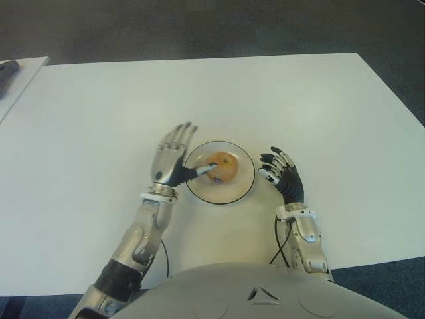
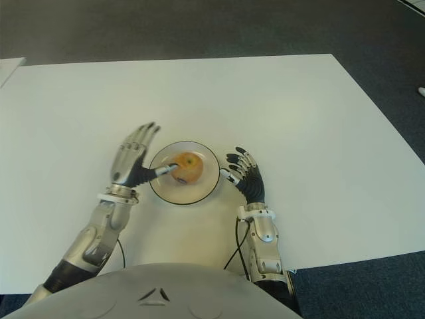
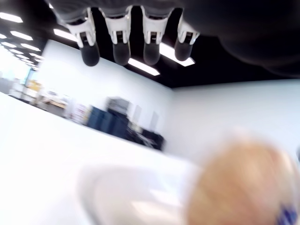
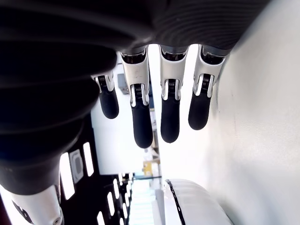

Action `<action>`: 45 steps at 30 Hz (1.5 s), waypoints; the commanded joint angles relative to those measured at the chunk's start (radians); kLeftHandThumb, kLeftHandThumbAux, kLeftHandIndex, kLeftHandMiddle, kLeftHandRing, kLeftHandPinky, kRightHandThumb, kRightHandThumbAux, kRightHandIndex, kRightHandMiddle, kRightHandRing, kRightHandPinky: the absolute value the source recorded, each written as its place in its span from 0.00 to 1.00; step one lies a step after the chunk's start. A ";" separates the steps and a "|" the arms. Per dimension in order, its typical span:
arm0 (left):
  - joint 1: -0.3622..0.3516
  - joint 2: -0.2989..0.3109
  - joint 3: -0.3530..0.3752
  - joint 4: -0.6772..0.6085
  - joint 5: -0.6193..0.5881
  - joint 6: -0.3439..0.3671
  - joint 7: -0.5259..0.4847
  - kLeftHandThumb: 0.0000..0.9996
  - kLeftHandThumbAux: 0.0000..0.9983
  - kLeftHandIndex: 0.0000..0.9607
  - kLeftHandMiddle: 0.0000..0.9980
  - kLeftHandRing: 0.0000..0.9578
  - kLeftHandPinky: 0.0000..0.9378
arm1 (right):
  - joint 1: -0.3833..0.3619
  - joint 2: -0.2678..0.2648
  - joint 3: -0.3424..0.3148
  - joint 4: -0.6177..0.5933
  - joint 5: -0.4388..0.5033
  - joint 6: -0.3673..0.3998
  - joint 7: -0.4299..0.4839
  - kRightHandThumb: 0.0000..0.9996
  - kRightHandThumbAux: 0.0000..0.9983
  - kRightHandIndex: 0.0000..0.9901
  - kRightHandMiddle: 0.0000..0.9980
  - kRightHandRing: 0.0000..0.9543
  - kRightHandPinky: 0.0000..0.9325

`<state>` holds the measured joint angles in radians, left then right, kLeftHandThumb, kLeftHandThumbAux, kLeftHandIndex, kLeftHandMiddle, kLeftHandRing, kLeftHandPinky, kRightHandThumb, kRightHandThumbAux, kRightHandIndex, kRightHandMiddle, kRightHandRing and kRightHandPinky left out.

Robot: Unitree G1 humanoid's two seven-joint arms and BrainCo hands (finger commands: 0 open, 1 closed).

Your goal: Put the apples into the plate.

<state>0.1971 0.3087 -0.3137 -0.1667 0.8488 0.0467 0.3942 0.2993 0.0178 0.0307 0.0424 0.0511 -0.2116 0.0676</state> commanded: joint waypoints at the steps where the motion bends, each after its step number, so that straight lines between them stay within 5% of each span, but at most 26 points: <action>1: 0.054 -0.058 0.065 -0.042 -0.129 0.010 -0.037 0.27 0.25 0.02 0.00 0.00 0.10 | 0.029 0.003 0.001 0.057 0.001 0.047 0.000 0.44 0.74 0.16 0.32 0.30 0.30; 8: 0.152 -0.170 0.184 -0.114 -0.461 0.050 -0.164 0.27 0.34 0.08 0.06 0.05 0.13 | 0.025 0.005 0.000 0.068 0.013 0.036 0.009 0.46 0.74 0.17 0.33 0.31 0.31; 14: 0.269 -0.267 0.235 -0.051 -0.690 -0.043 -0.199 0.17 0.44 0.13 0.10 0.10 0.16 | 0.024 0.001 -0.004 0.068 0.022 0.029 0.017 0.48 0.73 0.18 0.32 0.31 0.33; 23: 0.301 -0.338 0.266 0.032 -0.772 -0.116 -0.193 0.09 0.53 0.17 0.14 0.14 0.21 | 0.025 -0.003 -0.011 0.063 0.032 0.026 0.034 0.51 0.73 0.18 0.33 0.31 0.32; 30: 0.333 -0.371 0.266 0.053 -0.742 -0.183 -0.159 0.08 0.60 0.22 0.20 0.24 0.35 | 0.028 -0.013 -0.015 0.057 0.030 0.030 0.042 0.49 0.72 0.19 0.32 0.30 0.31; 35: 0.333 -0.392 0.251 0.088 -0.708 -0.186 -0.137 0.10 0.66 0.26 0.25 0.29 0.36 | 0.033 -0.020 -0.016 0.048 0.027 0.034 0.041 0.48 0.72 0.18 0.32 0.31 0.34; 43: 0.320 -0.415 0.250 0.160 -0.747 -0.206 -0.163 0.21 0.72 0.37 0.31 0.34 0.39 | 0.038 -0.020 -0.016 0.041 0.031 0.031 0.040 0.51 0.72 0.18 0.32 0.31 0.33; 45: 0.332 -0.424 0.239 0.163 -0.750 -0.210 -0.162 0.49 0.72 0.41 0.34 0.37 0.39 | 0.042 -0.017 -0.017 0.036 0.033 0.027 0.039 0.53 0.72 0.19 0.32 0.31 0.32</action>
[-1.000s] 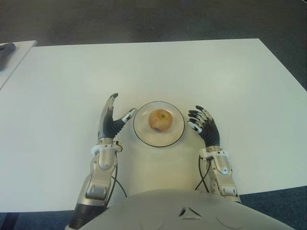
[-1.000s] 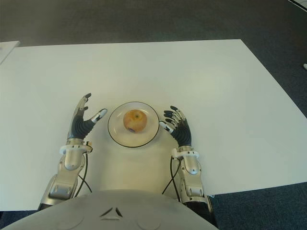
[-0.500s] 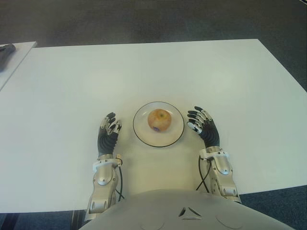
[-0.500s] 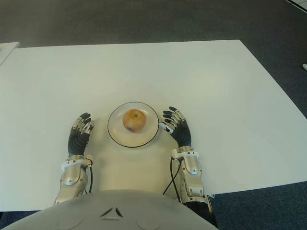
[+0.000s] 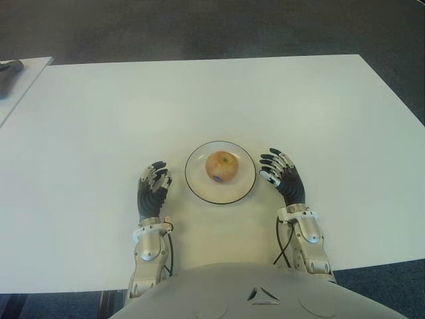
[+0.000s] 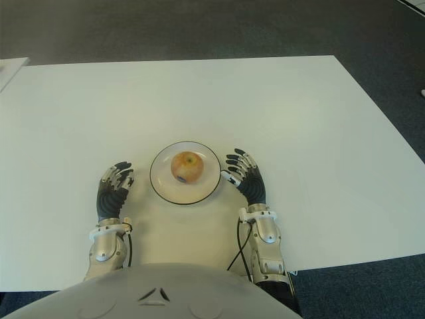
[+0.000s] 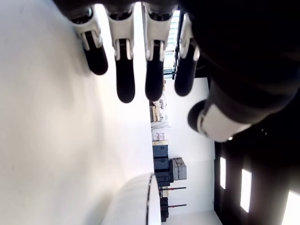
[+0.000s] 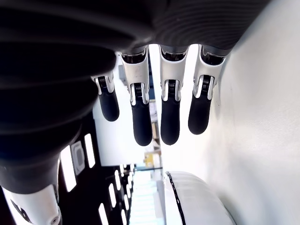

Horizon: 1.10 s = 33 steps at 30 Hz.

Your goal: Put the apples into the plate.

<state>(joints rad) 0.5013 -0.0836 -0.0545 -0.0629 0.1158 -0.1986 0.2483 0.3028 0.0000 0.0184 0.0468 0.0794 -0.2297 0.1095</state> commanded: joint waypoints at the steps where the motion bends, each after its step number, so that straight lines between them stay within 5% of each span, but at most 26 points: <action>1: 0.040 -0.038 -0.030 0.050 -0.013 0.035 -0.012 0.53 0.72 0.42 0.34 0.37 0.40 | 0.041 0.003 -0.004 0.027 0.007 0.042 -0.003 0.54 0.72 0.19 0.32 0.31 0.32; 3: 0.056 -0.042 -0.042 0.035 -0.006 0.034 -0.006 0.63 0.71 0.43 0.37 0.39 0.40 | 0.046 0.007 -0.004 0.022 0.008 0.036 -0.005 0.56 0.72 0.20 0.31 0.30 0.31; 9: 0.082 -0.039 -0.058 0.020 0.001 0.026 -0.007 0.69 0.71 0.44 0.41 0.42 0.42 | 0.057 0.011 -0.005 0.010 0.007 0.025 -0.008 0.60 0.72 0.20 0.33 0.31 0.30; 33: 0.152 -0.022 -0.064 -0.002 -0.057 -0.034 -0.052 0.68 0.72 0.43 0.41 0.43 0.44 | 0.101 0.011 0.005 -0.027 -0.024 -0.005 -0.025 0.57 0.70 0.18 0.29 0.27 0.26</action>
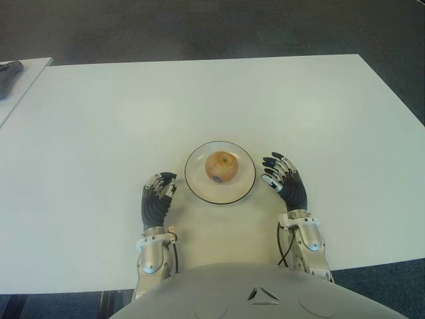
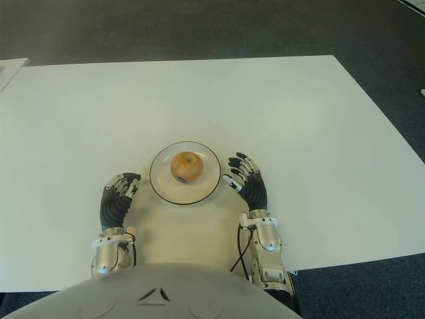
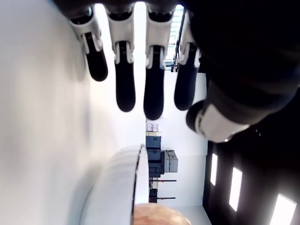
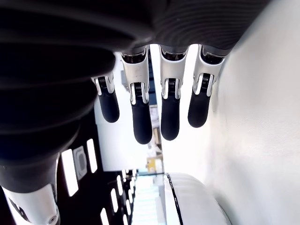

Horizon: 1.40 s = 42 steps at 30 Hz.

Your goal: Put the apples into the plate.

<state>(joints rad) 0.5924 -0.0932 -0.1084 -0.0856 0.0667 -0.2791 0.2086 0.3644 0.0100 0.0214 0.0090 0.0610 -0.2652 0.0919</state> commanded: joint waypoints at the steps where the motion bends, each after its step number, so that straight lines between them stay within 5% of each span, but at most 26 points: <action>1: 0.068 -0.011 -0.009 0.013 -0.008 0.051 -0.012 0.68 0.72 0.43 0.41 0.43 0.44 | 0.041 0.002 0.003 0.009 -0.005 0.031 -0.008 0.56 0.70 0.18 0.29 0.27 0.26; 25: 0.193 -0.015 -0.077 -0.121 0.026 0.006 0.023 0.68 0.72 0.43 0.42 0.44 0.45 | 0.149 -0.010 -0.009 -0.131 0.016 0.079 -0.004 0.61 0.73 0.18 0.33 0.29 0.27; 42: 0.238 -0.023 -0.113 -0.126 0.065 -0.105 0.087 0.68 0.72 0.43 0.39 0.42 0.43 | 0.217 -0.035 -0.012 -0.186 0.016 0.049 0.006 0.58 0.74 0.18 0.30 0.27 0.25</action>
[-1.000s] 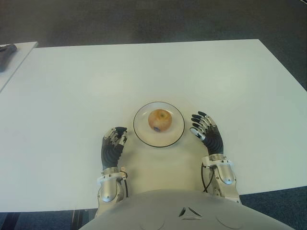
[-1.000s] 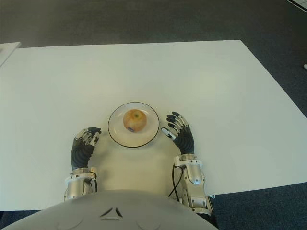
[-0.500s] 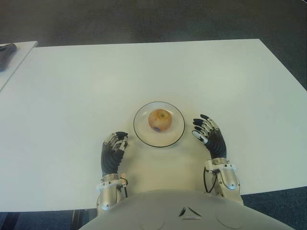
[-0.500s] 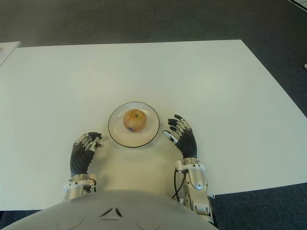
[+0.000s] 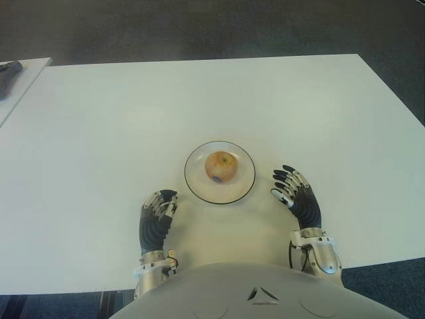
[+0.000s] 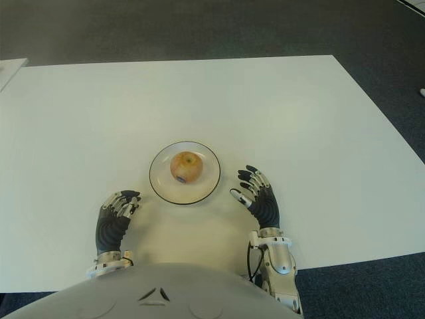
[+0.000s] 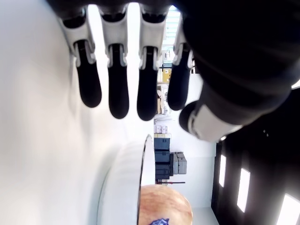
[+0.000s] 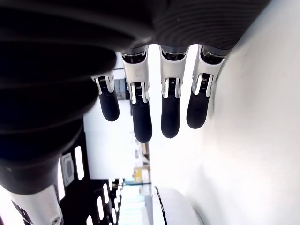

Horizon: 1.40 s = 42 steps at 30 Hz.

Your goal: Put the apples into the plate.

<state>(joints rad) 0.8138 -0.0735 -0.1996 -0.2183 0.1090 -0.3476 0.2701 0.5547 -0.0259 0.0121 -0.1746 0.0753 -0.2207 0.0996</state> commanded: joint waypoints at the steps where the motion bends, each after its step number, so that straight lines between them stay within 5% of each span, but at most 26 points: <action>1: 0.014 -0.043 -0.022 0.012 0.030 -0.055 0.032 0.68 0.72 0.43 0.39 0.42 0.43 | 0.029 0.002 -0.003 -0.004 -0.001 -0.004 -0.003 0.58 0.74 0.18 0.30 0.27 0.25; 3: 0.011 -0.042 -0.021 0.021 0.039 -0.079 0.040 0.68 0.72 0.43 0.37 0.40 0.42 | 0.031 0.002 -0.003 -0.004 -0.003 -0.016 -0.004 0.59 0.75 0.18 0.30 0.27 0.24; 6: 0.008 -0.042 -0.021 0.032 0.048 -0.105 0.051 0.40 0.64 0.34 0.35 0.39 0.40 | 0.035 0.001 -0.003 -0.007 -0.006 -0.025 -0.004 0.60 0.74 0.18 0.29 0.26 0.23; 12: -0.007 -0.043 -0.011 0.070 0.101 -0.164 0.096 0.24 0.59 0.25 0.28 0.31 0.33 | 0.040 -0.005 0.000 -0.011 -0.021 -0.043 -0.004 0.54 0.73 0.16 0.24 0.20 0.15; 26: -0.017 -0.026 -0.007 0.122 0.096 -0.217 0.102 0.15 0.50 0.03 0.02 0.05 0.13 | 0.033 -0.053 0.013 -0.013 -0.018 -0.036 0.049 0.45 0.66 0.06 0.14 0.11 0.10; 42: -0.014 -0.025 -0.006 0.120 0.116 -0.195 0.107 0.15 0.43 0.00 0.00 0.01 0.16 | 0.027 -0.075 0.012 -0.034 -0.014 0.009 0.064 0.36 0.66 0.00 0.08 0.08 0.10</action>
<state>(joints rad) 0.8076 -0.0741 -0.2081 -0.1119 0.2184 -0.5522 0.3749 0.5804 -0.0984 0.0211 -0.2054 0.0634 -0.2389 0.1621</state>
